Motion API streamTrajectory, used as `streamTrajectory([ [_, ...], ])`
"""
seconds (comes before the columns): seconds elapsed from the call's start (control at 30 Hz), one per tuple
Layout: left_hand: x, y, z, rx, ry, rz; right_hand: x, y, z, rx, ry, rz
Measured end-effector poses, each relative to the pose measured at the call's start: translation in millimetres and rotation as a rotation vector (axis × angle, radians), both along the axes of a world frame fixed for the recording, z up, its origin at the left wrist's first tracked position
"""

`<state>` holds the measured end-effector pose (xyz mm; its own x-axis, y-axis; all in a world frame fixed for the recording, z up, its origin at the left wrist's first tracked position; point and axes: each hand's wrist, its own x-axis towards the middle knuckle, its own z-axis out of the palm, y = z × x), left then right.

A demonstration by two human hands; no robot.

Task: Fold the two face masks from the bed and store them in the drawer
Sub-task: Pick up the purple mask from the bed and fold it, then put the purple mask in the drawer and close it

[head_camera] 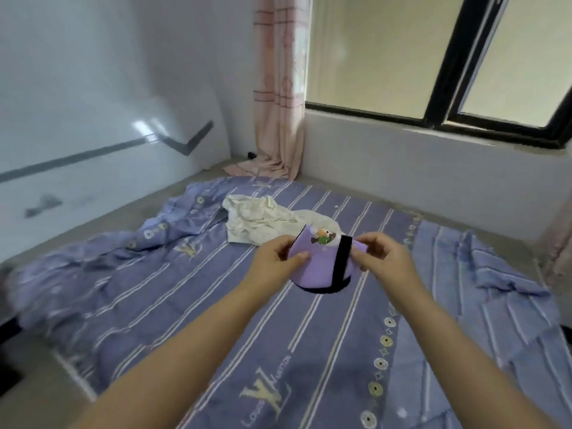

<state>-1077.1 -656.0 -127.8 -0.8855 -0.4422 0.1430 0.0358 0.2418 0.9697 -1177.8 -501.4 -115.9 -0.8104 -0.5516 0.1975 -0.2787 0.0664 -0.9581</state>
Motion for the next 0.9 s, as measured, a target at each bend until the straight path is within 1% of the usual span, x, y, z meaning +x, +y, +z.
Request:
streamTrajectory([
  [0.1,72,-65,-30,0.129,-0.018,0.183,44,-85,-24,-0.009,-0.188,0.166],
  [0.17,135,-115,-50,0.217,-0.018,0.334,89,-152,-43,0.04,-0.26,0.302],
  [0.23,197,-163,-65,0.308,-0.01,0.456,140,-214,-60,0.105,-0.246,0.426],
  [0.3,267,-214,-80,0.348,0.016,0.584,201,-285,-73,0.155,-0.213,0.527],
  [0.33,304,-240,-86,0.336,0.015,0.643,235,-321,-79,0.188,-0.2,0.585],
  [0.4,371,-282,-95,0.256,-0.046,0.743,297,-383,-87,0.24,-0.14,0.691],
  [0.47,439,-321,-107,0.17,-0.155,0.85,362,-443,-101,0.304,-0.049,0.774],
  [0.53,494,-355,-121,0.134,-0.293,0.932,413,-489,-115,0.364,0.024,0.845],
  [0.6,545,-388,-136,0.127,-0.454,1.013,458,-536,-131,0.418,0.069,0.923],
  [0.67,589,-421,-153,0.046,-0.645,1.08,496,-584,-148,0.486,0.123,0.981],
  [0.73,624,-451,-170,-0.044,-0.77,1.11,526,-629,-164,0.541,0.131,1.002],
  [0.83,666,-510,-201,-0.087,-0.909,1.136,563,-709,-199,0.61,0.083,1.015],
  [0.9,687,-556,-224,-0.106,-0.992,1.103,580,-766,-225,0.638,0.031,0.995],
])
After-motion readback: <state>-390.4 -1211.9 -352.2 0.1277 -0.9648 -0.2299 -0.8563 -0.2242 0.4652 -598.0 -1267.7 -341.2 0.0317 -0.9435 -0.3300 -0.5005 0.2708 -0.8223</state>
